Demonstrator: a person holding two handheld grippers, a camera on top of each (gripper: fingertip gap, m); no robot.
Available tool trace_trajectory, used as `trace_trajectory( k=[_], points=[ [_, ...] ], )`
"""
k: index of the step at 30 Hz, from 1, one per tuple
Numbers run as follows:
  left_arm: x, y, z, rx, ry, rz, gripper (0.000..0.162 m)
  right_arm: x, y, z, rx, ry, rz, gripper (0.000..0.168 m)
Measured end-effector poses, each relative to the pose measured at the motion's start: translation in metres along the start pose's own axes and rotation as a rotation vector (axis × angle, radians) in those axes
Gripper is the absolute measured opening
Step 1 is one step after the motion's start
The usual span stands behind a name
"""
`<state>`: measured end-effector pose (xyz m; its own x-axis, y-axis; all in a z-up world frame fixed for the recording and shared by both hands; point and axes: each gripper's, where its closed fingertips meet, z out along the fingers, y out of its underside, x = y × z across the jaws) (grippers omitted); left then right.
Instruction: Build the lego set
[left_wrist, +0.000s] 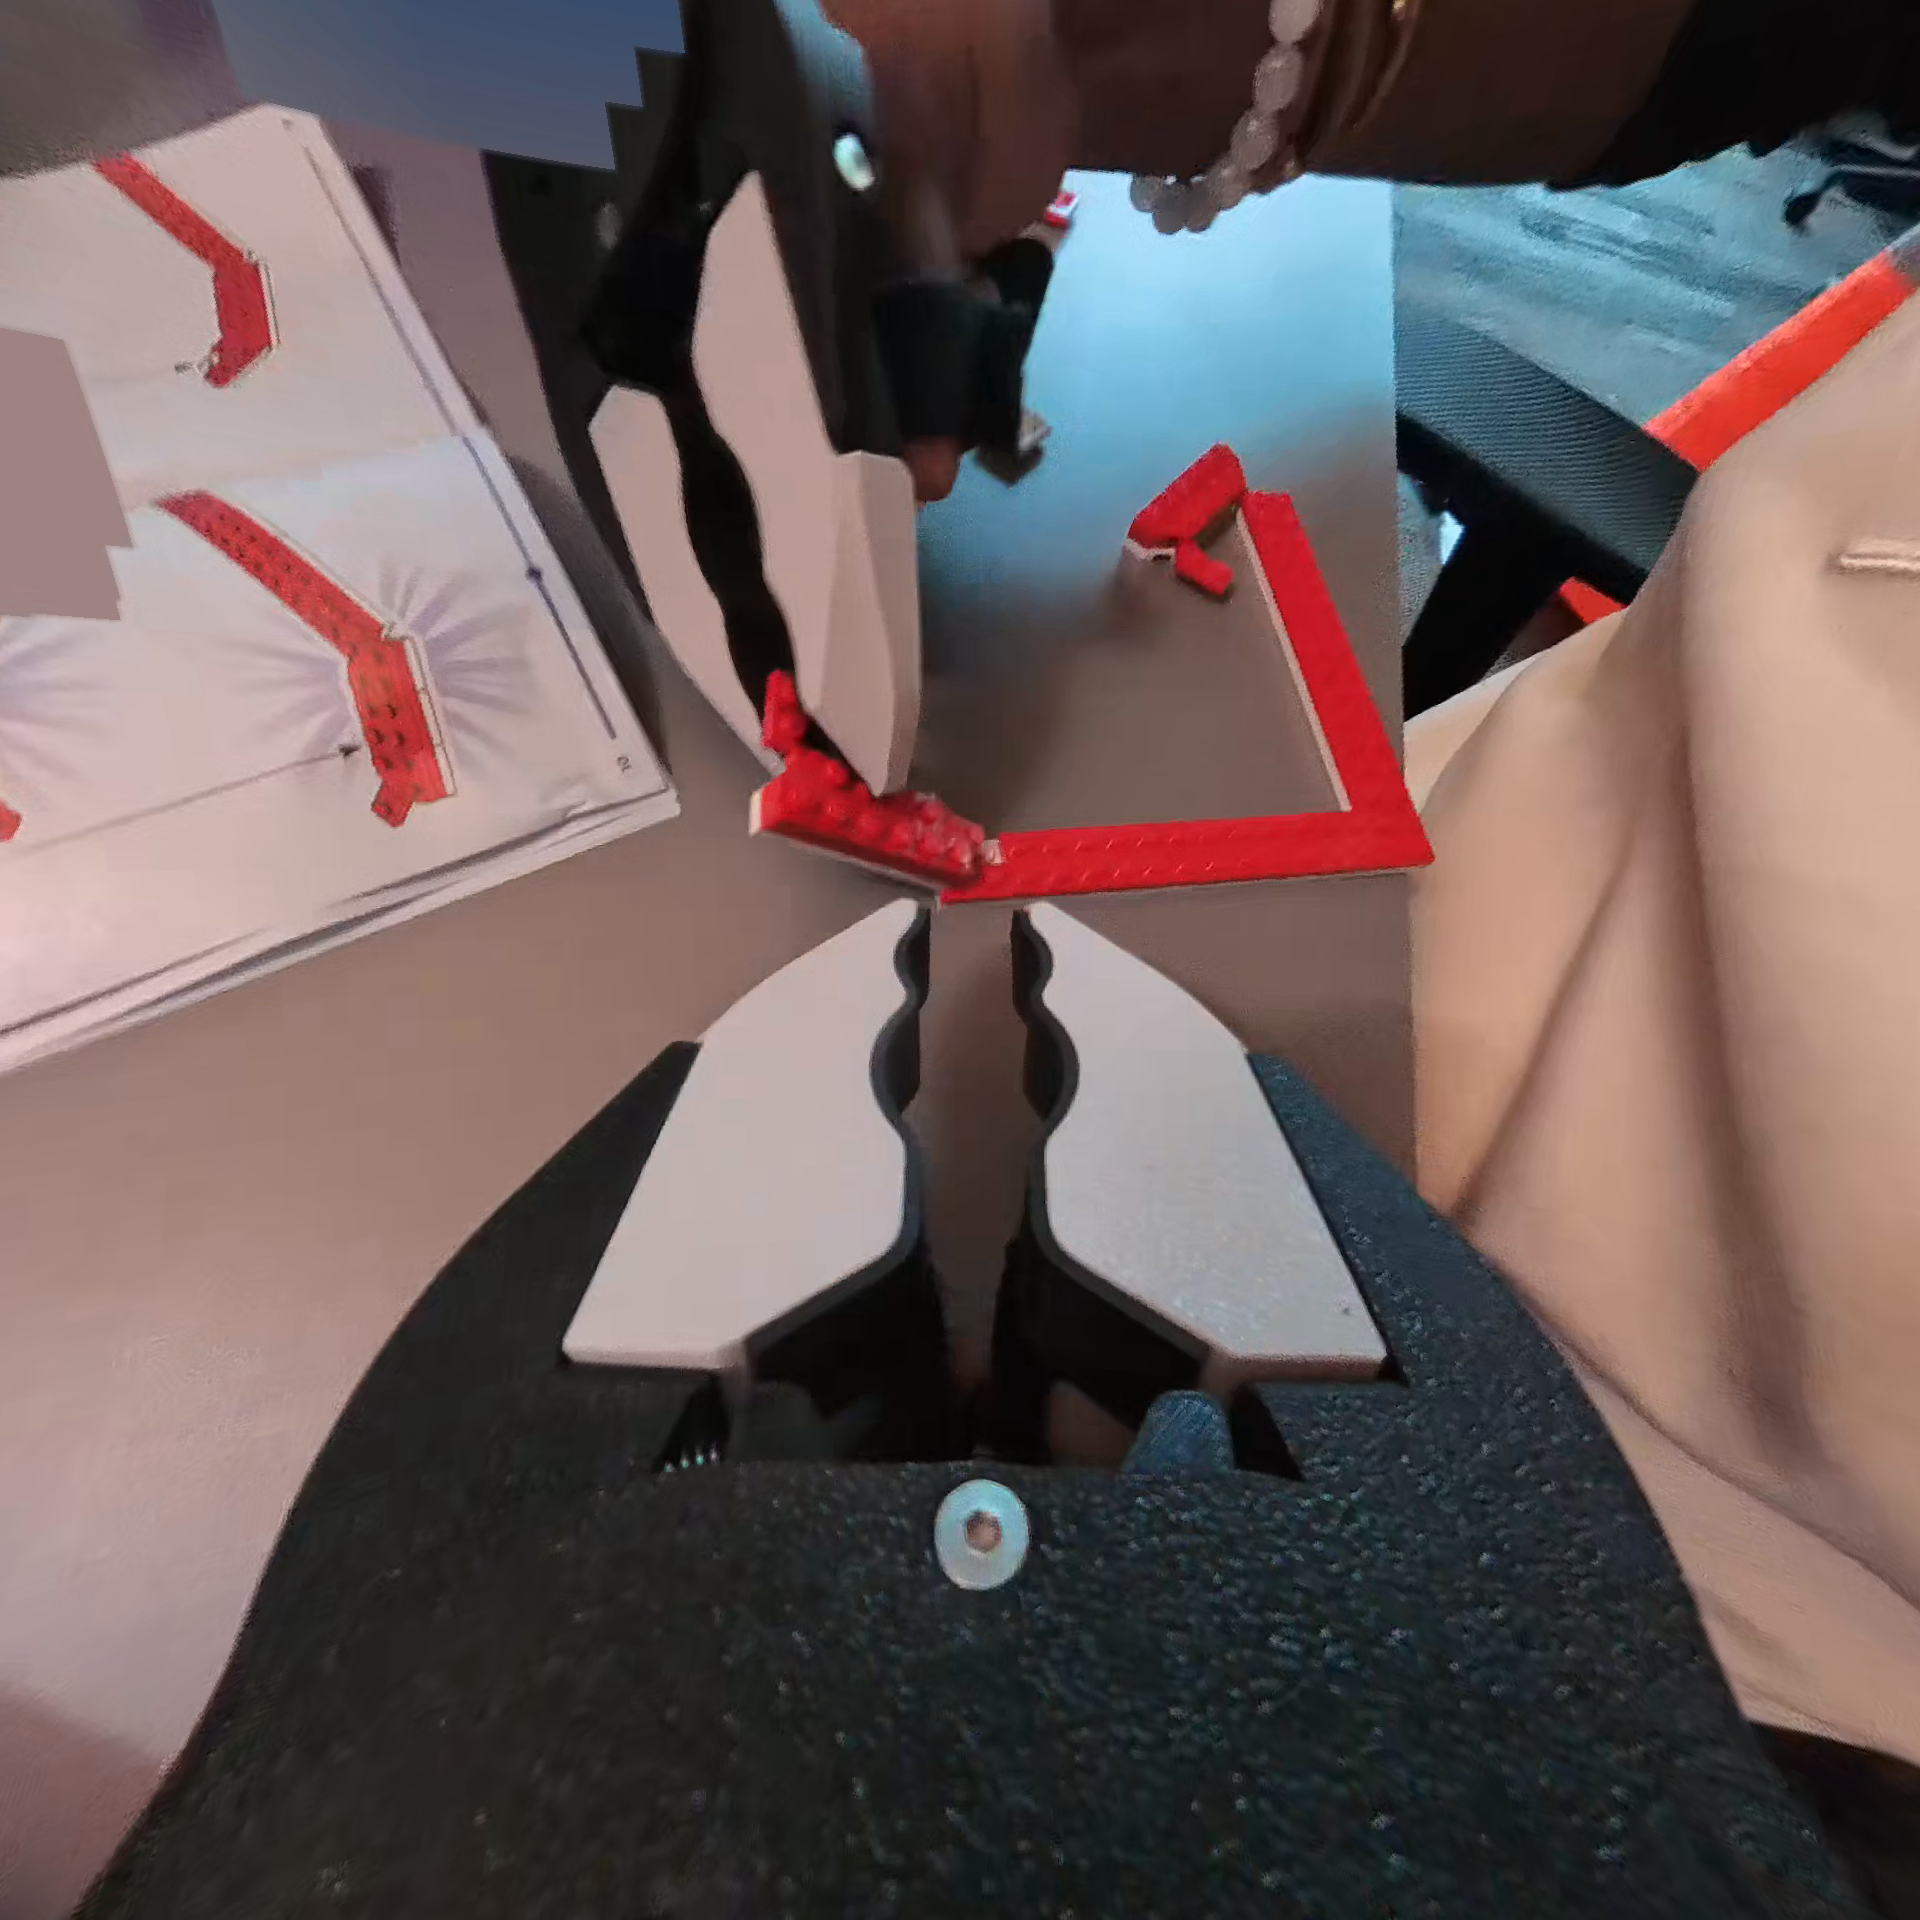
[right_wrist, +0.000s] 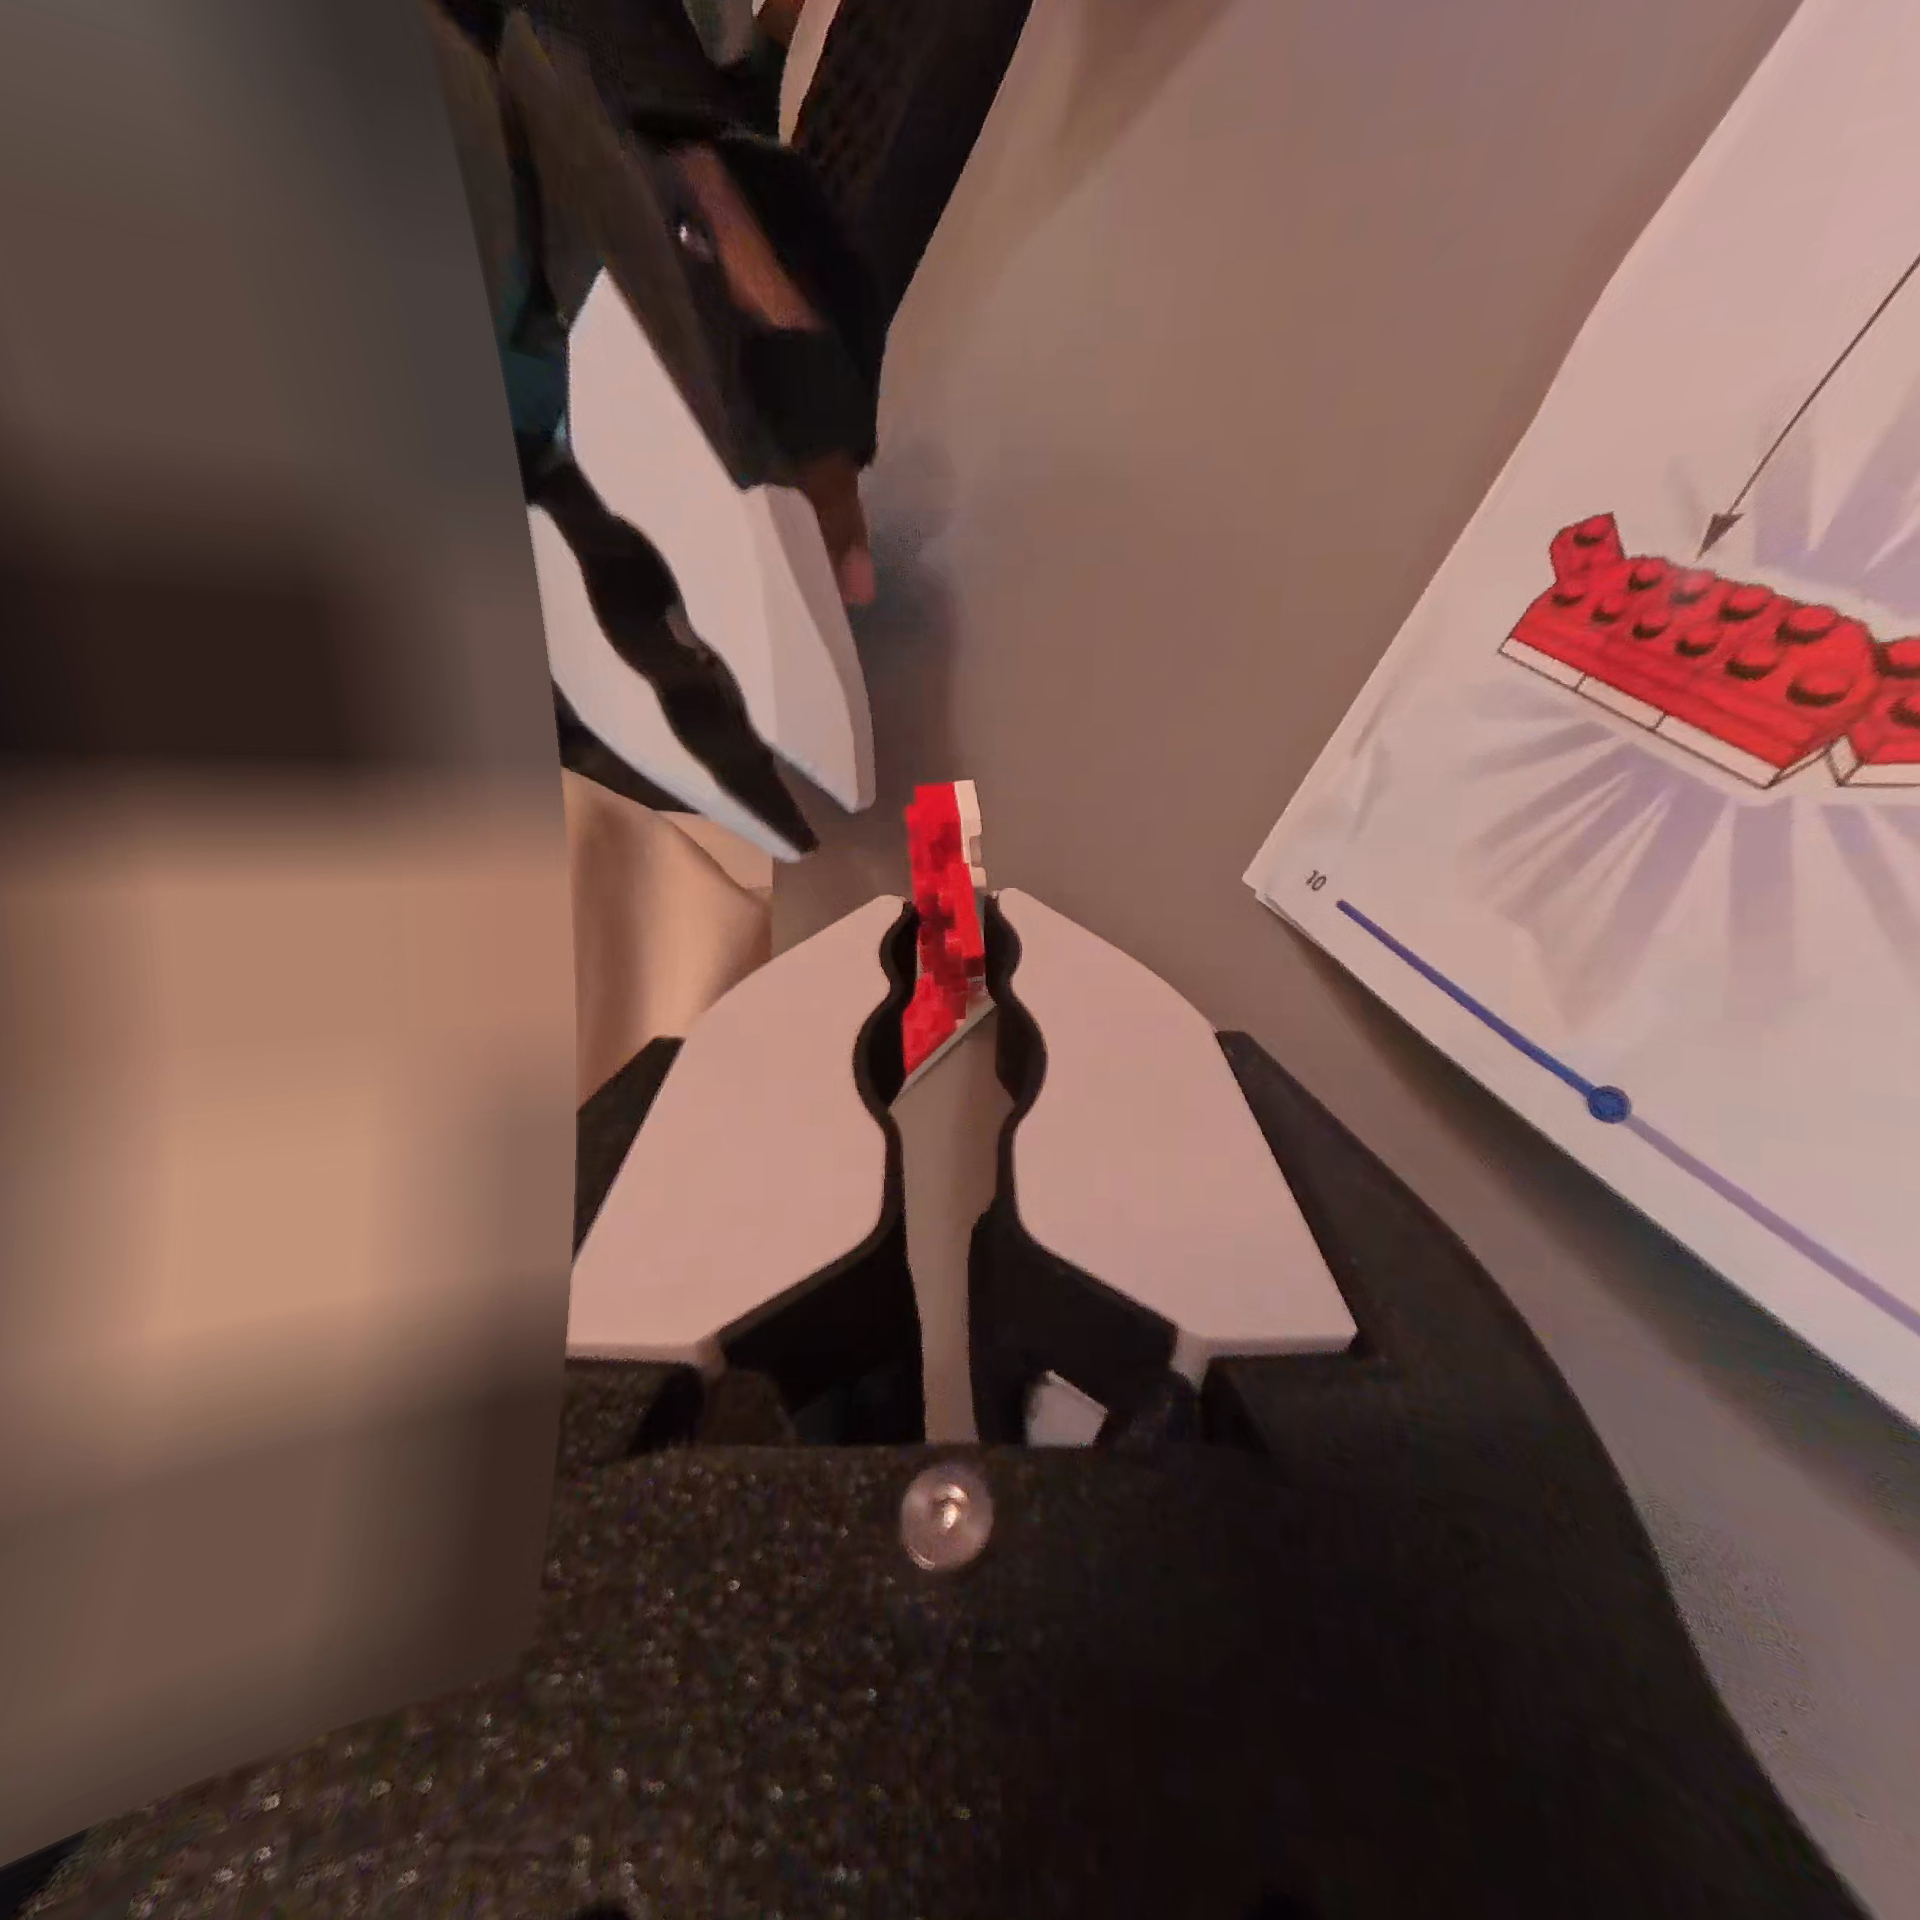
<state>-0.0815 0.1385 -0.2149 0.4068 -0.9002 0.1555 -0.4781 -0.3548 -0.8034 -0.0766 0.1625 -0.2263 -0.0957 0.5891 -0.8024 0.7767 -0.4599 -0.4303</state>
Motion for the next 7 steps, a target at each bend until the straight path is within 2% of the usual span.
trace_trajectory(
  k=[4, 7],
  points=[
    [0.0042, -0.0082, 0.0076, 0.052, 0.005, 0.024, 0.015, 0.0025, -0.0005, -0.0006, 0.005, -0.013, 0.035, 0.012],
    [0.0099, -0.0026, 0.0117, 0.021, 0.007, 0.098, 0.015, 0.0033, 0.0013, -0.0005, -0.007, -0.027, 0.056, 0.012]
  ],
)
